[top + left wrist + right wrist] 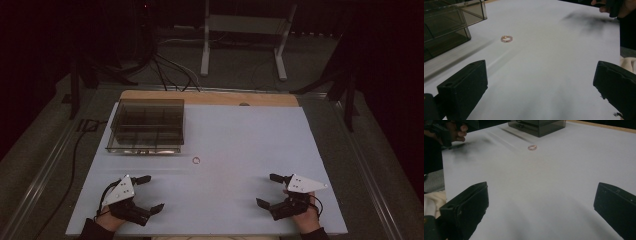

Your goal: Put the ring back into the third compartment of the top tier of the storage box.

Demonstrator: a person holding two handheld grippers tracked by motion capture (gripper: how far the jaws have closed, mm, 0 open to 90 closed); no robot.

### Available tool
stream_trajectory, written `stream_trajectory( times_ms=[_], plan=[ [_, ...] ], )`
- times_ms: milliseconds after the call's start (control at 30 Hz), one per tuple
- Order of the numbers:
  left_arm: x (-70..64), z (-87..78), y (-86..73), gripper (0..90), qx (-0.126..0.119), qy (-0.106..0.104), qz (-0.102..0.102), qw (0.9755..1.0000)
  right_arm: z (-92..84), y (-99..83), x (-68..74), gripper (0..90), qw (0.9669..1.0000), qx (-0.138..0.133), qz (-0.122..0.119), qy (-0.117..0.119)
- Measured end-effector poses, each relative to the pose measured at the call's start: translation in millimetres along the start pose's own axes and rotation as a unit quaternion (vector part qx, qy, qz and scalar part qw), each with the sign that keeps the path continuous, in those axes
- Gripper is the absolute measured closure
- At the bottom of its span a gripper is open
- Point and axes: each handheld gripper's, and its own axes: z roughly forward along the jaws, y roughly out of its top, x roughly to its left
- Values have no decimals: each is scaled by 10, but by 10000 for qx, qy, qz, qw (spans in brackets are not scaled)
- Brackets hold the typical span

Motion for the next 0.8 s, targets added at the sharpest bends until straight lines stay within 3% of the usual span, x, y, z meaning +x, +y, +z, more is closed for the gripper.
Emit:
stream_trajectory(
  times_ms=[133, 800],
  plan=[
    [-4, 4, 10, 6, -37, -8, 11, 10000, 28, -3, -1, 0, 9999, 93, 45, 27],
    [-18, 6, 9, 6, 16, 10, 47, 10000, 35, 22, 18, 0, 10000, 14, 56, 52]
  ],
)
